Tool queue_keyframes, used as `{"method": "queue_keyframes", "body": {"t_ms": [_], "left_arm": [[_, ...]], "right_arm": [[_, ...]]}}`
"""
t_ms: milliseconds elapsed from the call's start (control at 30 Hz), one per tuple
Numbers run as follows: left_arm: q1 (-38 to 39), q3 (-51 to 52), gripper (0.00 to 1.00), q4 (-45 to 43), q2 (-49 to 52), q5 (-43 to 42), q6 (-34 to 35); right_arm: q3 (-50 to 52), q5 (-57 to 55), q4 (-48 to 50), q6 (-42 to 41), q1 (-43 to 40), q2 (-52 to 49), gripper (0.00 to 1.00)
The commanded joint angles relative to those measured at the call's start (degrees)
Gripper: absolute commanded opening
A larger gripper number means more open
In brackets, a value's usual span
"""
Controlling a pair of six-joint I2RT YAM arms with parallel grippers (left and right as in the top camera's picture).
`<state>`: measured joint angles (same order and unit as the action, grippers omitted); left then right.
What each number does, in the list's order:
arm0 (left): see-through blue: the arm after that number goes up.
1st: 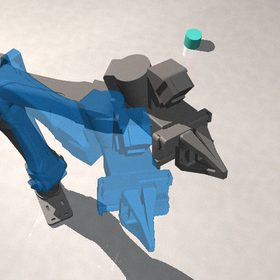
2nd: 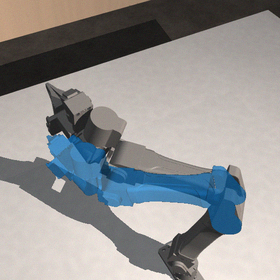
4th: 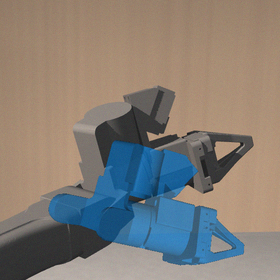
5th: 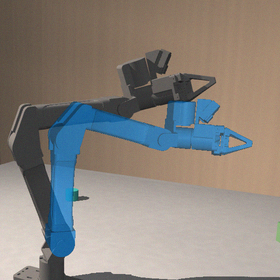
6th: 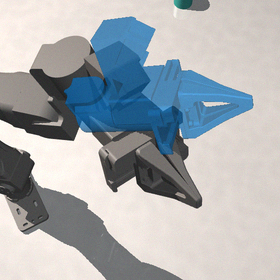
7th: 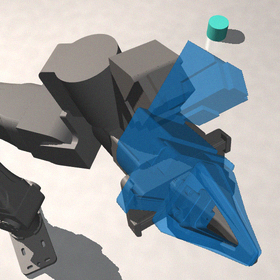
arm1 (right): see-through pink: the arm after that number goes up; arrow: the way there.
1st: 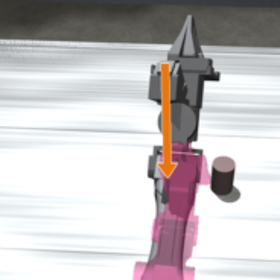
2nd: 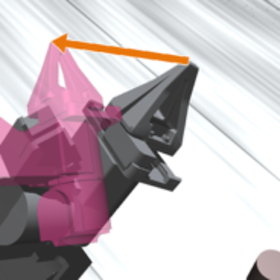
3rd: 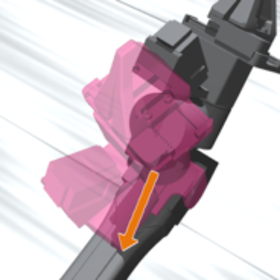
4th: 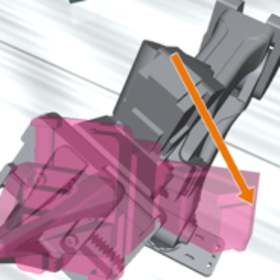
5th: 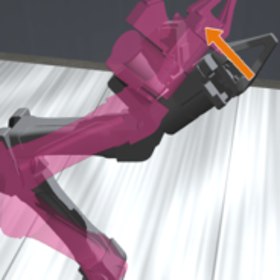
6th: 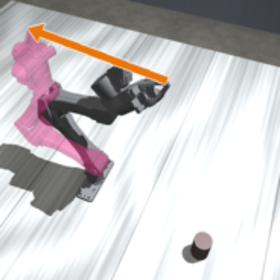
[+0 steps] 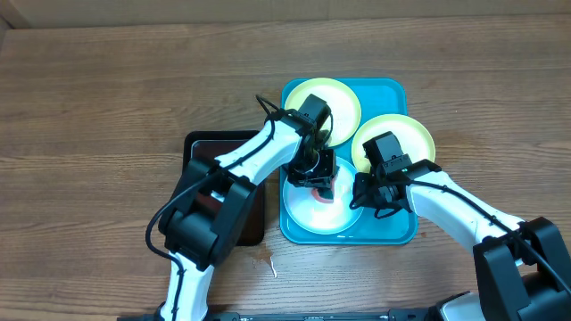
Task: Clean dirty plates on tray and stack at the side
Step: 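Scrub the white plate with the sponge while right gripper holds it, then return the sponge to the basin with the left gripper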
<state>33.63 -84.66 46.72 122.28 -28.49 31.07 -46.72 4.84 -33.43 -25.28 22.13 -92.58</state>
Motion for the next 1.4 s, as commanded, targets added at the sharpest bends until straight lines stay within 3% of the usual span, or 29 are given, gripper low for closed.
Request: {"method": "queue_keyframes", "body": {"t_ms": [0, 133, 400, 667, 867, 1100, 1267, 1367], "left_arm": [[1.4, 0.0, 0.04, 2.4, 2.3, -8.6, -1.6], [1.4, 0.0, 0.04, 6.2, 1.3, -7.0, -4.1], [-0.3, -0.1, 0.04, 15.2, 0.9, 8.4, -2.5], [-2.2, -1.0, 0.04, 19.4, 0.8, 32.8, 5.2], [-2.2, -1.0, 0.04, 19.0, -3.3, 32.4, 6.7], [-3.4, -1.0, 0.04, 17.2, -18.3, 26.6, 4.6], [-8.8, -1.0, 0.04, 19.7, -29.1, 26.3, 1.7], [-14.2, -1.0, 0.04, 23.0, -32.7, 30.3, 0.5]], "right_arm": [[0.4, -3.5, -0.1, -0.3, -0.2, -0.9, 0.04], [0.4, -3.5, -0.1, -0.3, -0.2, -0.9, 0.04], [0.4, -3.5, -0.1, -0.3, -0.2, -0.9, 0.04], [0.4, -3.5, -0.1, -0.3, -0.2, -0.9, 0.04], [0.4, -3.6, -0.3, -0.2, -0.2, -0.9, 0.04], [0.4, -3.8, -0.5, -0.1, -0.2, -0.9, 0.04], [0.4, -3.8, -0.7, -0.1, -0.2, -0.9, 0.04], [0.4, -3.8, -0.7, -0.1, -0.2, -0.9, 0.04]]}}
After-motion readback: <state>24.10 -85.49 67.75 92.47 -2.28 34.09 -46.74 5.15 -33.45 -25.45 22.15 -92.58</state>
